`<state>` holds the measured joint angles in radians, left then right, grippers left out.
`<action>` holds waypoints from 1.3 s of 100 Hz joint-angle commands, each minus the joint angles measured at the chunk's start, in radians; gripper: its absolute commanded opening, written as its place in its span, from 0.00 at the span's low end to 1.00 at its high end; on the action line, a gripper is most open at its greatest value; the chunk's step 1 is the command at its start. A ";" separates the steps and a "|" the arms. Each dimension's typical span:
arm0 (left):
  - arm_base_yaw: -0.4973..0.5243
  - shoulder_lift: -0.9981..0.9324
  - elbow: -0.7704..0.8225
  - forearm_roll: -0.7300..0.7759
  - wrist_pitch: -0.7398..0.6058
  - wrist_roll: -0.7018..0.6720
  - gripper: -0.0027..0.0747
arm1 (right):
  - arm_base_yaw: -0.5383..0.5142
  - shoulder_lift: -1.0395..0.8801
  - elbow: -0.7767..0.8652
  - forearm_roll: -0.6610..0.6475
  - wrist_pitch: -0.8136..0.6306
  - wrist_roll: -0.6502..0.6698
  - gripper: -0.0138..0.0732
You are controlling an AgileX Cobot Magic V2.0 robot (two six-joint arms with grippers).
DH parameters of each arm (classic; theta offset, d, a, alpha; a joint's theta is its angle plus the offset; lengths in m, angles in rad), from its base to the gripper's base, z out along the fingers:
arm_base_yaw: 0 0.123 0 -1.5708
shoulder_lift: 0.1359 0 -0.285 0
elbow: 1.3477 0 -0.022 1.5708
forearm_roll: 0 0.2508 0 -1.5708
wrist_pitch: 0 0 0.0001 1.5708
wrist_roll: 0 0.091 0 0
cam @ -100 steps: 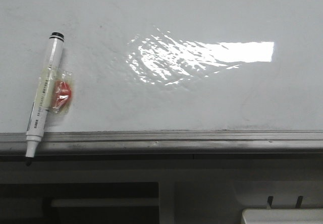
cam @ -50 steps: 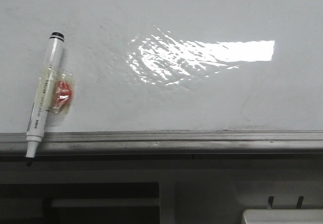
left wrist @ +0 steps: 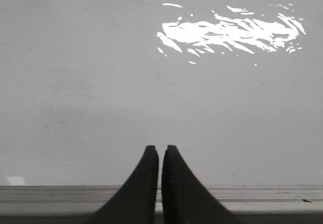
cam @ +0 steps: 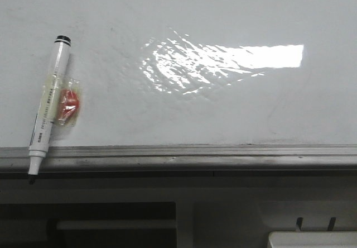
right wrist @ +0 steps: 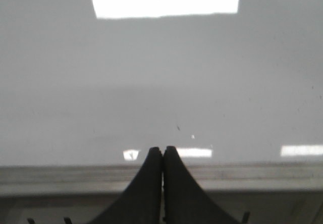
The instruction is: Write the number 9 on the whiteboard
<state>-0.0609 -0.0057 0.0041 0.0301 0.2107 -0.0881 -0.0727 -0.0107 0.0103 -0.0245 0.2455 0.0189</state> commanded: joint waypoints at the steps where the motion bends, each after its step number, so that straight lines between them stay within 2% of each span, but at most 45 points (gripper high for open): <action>1: 0.001 -0.026 0.042 0.005 -0.097 0.000 0.01 | -0.008 -0.016 0.026 0.012 -0.179 0.002 0.08; 17: 0.001 -0.026 0.042 -0.001 -0.164 -0.003 0.01 | -0.008 -0.016 0.026 0.035 -0.270 0.016 0.08; 26: 0.001 -0.026 0.042 -0.022 -0.222 -0.006 0.01 | -0.008 -0.016 0.022 0.140 -0.293 0.019 0.08; 40: 0.001 -0.026 0.021 -0.082 -0.262 -0.008 0.01 | -0.008 -0.016 -0.028 0.167 -0.176 0.019 0.08; 46: 0.001 -0.024 -0.003 -0.082 -0.246 -0.008 0.01 | -0.008 -0.016 -0.072 0.167 -0.070 0.019 0.08; 67: 0.001 0.056 -0.139 -0.074 -0.073 -0.008 0.01 | -0.008 0.052 -0.199 0.167 0.040 0.019 0.08; 80: 0.001 0.113 -0.193 -0.076 -0.076 -0.008 0.01 | -0.008 0.125 -0.247 0.167 0.100 0.019 0.08; 100: 0.001 0.146 -0.214 -0.040 -0.068 -0.006 0.01 | -0.008 0.163 -0.256 0.167 0.101 0.019 0.08; 109: 0.001 0.148 -0.214 -0.040 -0.068 -0.006 0.11 | -0.008 0.163 -0.256 0.167 0.109 0.019 0.08; 114: 0.001 0.148 -0.214 -0.040 -0.068 -0.006 0.22 | -0.008 0.163 -0.256 0.167 0.109 0.019 0.08; 121: 0.001 0.148 -0.210 -0.040 -0.071 -0.006 0.42 | -0.008 0.163 -0.256 0.167 0.109 0.019 0.08; 122: 0.001 0.148 -0.208 -0.040 -0.073 -0.006 0.47 | -0.008 0.163 -0.256 0.167 0.109 0.019 0.08; 130: 0.001 0.148 -0.197 -0.045 -0.099 -0.006 0.58 | -0.008 0.163 -0.256 0.167 0.109 0.019 0.08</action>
<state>-0.0609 0.1220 -0.1712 -0.0119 0.2126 -0.0881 -0.0727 0.1306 -0.2090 0.1401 0.4229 0.0377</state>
